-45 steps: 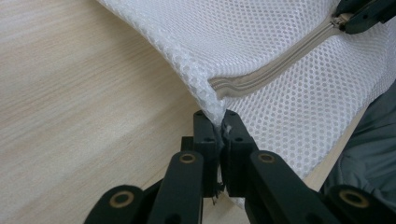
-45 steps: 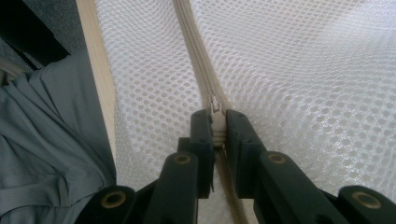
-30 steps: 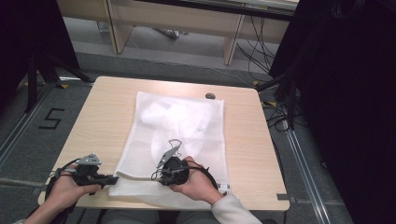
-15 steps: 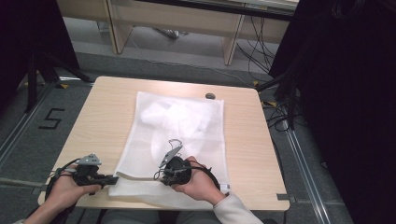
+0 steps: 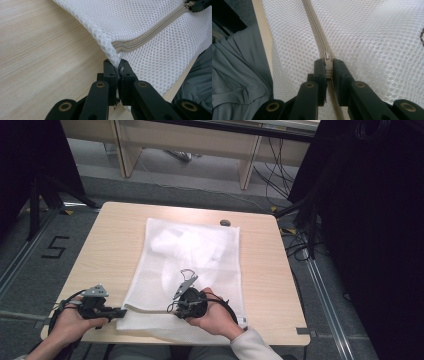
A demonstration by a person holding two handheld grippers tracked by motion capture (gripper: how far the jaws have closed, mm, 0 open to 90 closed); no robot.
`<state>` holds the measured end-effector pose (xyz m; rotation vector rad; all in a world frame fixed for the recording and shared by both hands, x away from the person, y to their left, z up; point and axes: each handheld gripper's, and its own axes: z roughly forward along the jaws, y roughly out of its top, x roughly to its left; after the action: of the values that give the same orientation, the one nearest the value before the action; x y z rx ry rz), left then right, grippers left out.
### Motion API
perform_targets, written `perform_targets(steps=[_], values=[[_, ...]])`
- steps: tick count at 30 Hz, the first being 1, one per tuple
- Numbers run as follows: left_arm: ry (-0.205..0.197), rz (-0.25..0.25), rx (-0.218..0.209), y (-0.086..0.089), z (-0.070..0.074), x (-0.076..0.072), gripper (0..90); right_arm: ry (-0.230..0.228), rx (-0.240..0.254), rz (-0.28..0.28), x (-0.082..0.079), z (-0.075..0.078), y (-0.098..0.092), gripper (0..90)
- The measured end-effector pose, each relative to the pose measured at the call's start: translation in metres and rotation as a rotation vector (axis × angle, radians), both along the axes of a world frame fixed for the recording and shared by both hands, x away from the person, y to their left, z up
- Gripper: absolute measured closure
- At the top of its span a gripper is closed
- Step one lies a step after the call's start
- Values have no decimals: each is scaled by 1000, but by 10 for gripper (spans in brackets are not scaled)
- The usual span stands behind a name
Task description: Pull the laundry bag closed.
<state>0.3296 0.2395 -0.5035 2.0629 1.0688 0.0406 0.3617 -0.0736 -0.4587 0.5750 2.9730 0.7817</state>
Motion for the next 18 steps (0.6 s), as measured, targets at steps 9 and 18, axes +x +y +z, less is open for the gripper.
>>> perform_targets(steps=[9, 18], values=[[1, 0, 2, 0, 0, 0, 857, 0, 0, -5, 0, 0, -3, 823], [-1, 0, 2, 0, 0, 0, 857, 8, 3, -6, 0, 1, -6, 823]])
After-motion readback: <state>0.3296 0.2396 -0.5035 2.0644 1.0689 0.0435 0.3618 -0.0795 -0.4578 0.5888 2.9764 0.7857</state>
